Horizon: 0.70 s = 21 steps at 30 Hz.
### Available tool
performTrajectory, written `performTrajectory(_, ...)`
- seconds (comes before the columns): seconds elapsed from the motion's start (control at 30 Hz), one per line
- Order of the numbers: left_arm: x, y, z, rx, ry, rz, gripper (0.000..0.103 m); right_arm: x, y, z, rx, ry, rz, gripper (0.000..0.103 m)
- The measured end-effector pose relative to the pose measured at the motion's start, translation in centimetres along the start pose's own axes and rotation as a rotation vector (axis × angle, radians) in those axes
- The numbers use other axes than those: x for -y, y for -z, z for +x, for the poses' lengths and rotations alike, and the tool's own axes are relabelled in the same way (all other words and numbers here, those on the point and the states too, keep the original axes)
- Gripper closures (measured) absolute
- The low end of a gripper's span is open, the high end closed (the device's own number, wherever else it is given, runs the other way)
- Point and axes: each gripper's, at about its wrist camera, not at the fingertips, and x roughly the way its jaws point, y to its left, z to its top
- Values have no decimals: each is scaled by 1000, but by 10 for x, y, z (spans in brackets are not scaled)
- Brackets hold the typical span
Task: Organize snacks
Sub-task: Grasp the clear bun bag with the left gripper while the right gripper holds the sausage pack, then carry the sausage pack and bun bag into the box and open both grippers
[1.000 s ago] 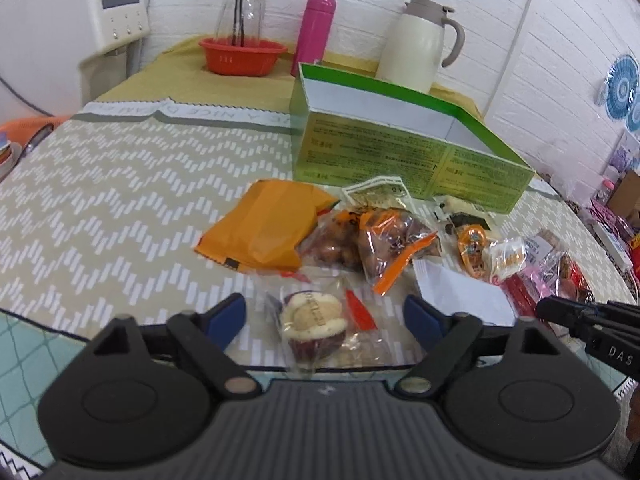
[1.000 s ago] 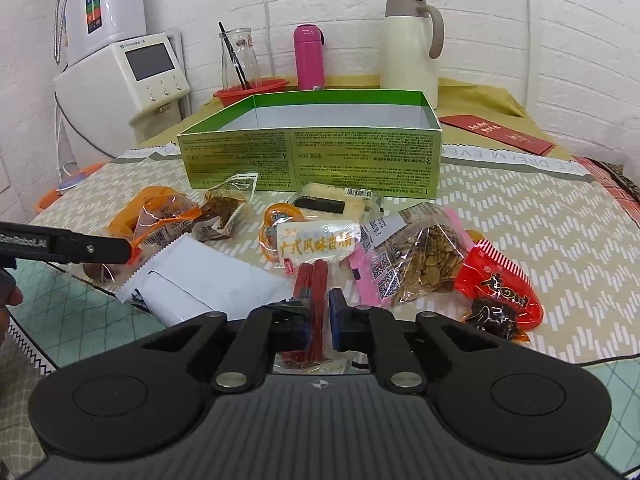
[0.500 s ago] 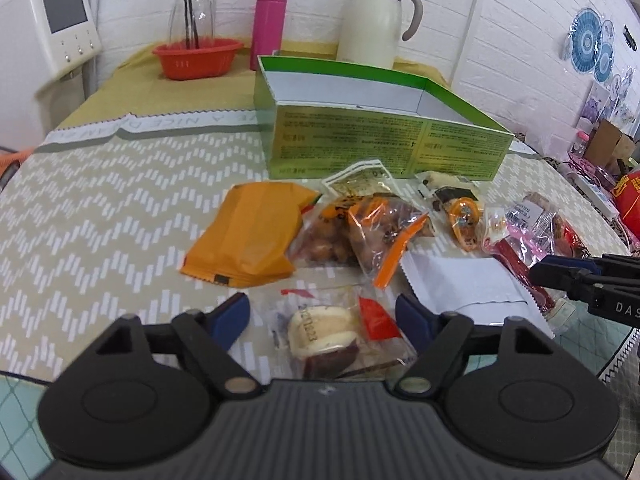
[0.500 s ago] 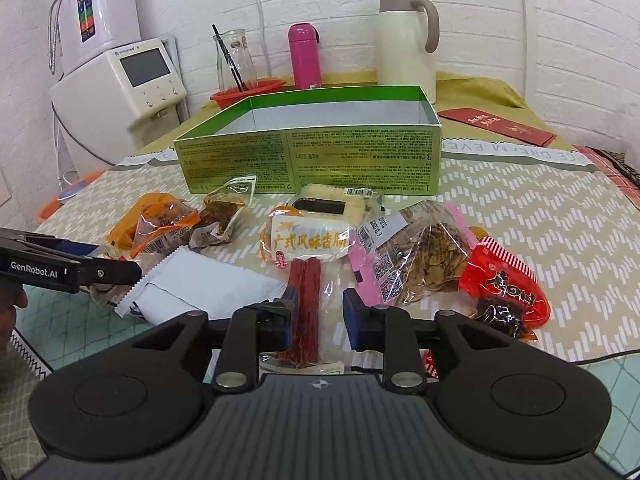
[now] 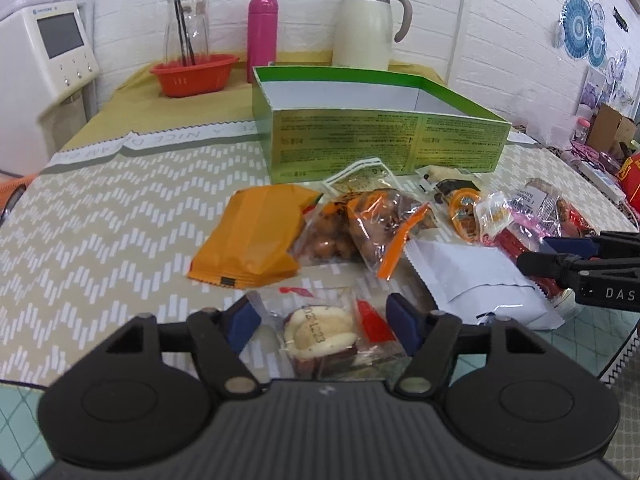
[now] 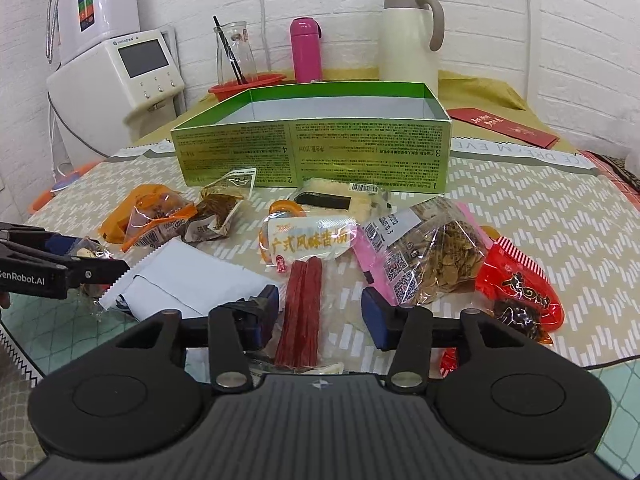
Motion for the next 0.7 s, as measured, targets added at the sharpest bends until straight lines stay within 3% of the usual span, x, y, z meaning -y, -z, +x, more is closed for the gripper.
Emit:
performTrajectory(0.07, 7, 1, 1, 1, -18, 44, 41, -1, 0, 2, 2, -2, -9, 21)
performTrajectory(0.13, 7, 2, -1, -1, -7, 36, 45, -1, -1, 0, -3, -18, -13, 59)
performTrajectory(0.2, 5, 3, -4, 5, -10, 21, 50, 1, -1, -3, -9, -44, 21, 68)
performTrajectory(0.33, -4, 6, -14, 25, -6, -67, 63, -3, 4, -12, 23, -15, 26, 69)
performTrajectory(0.53, -10, 4, -35, 50, 27, -139, 65, -4, -9, -37, 99, -27, 17, 70)
performTrajectory(0.7, 0, -31, -60, 148, 100, -139, 65, -5, -34, -46, 161, -48, -14, 69)
